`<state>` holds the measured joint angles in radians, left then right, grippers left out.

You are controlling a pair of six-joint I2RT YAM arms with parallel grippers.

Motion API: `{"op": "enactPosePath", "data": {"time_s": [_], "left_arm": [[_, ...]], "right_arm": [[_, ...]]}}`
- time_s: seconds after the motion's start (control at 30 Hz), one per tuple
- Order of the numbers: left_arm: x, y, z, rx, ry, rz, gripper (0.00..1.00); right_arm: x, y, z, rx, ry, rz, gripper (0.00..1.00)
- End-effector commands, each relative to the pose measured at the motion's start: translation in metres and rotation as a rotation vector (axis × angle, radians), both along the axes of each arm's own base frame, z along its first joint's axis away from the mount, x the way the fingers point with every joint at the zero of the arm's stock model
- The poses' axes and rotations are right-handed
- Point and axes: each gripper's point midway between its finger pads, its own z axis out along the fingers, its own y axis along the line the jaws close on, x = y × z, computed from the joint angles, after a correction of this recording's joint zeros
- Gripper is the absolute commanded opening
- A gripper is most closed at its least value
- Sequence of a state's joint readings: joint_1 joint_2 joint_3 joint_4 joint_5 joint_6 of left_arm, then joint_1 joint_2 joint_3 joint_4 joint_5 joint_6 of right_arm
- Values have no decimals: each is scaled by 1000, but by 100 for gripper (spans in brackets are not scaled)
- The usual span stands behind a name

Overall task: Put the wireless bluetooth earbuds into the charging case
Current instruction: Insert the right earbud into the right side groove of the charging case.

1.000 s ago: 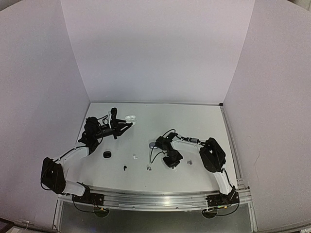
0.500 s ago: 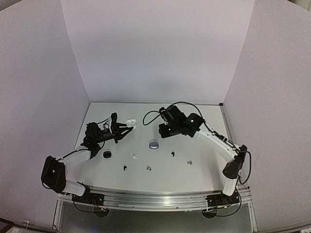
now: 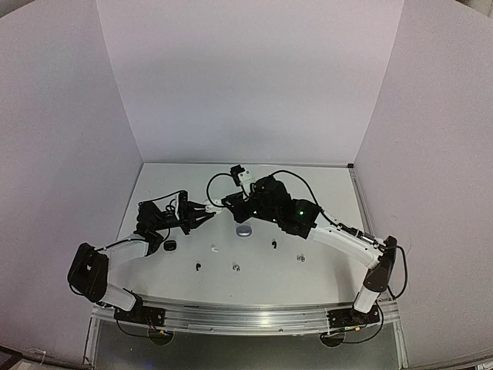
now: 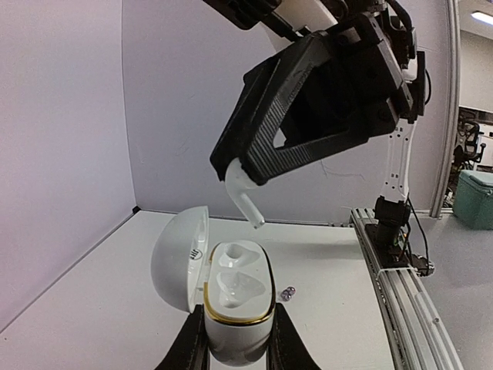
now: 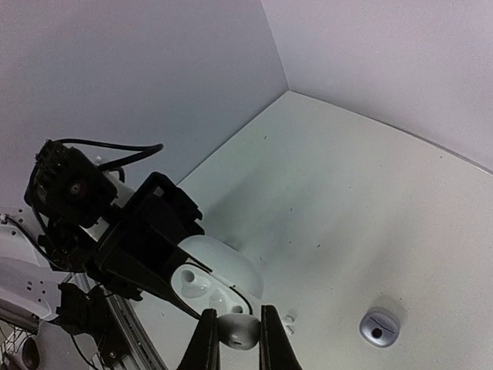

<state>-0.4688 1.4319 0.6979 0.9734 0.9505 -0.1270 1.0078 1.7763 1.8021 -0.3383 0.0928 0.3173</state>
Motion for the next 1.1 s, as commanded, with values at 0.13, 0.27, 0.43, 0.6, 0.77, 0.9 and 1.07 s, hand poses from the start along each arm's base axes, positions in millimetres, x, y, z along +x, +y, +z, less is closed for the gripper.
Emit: {"op": "enactPosePath", "data": {"time_s": [0.13,0.27,0.43,0.6,0.77,0.9,1.07], "left_arm": [[-13,-2,15,-30,-28,-42,0],[-15,-3,17,-37,-37,-52,0],[-11,-3,20,-47,-48,-35,0],[-7,-4,22,-56,-3,-32,0],[-6,-5,22,-56,10,-44,0],[-6,-6,23,-57,9,-45,0],[-3,-6,24,-62,8,-36,0]], "right_arm": [[-7,17,42,131,-144,78,0],[-2,17,36,96,-174,67,0],[0,13,25,57,-181,54,0],[-6,13,17,42,-170,79,0],[-1,9,9,6,-173,51,0],[0,7,6,-17,-177,44,0],[2,4,-1,-45,-176,33,0]]}}
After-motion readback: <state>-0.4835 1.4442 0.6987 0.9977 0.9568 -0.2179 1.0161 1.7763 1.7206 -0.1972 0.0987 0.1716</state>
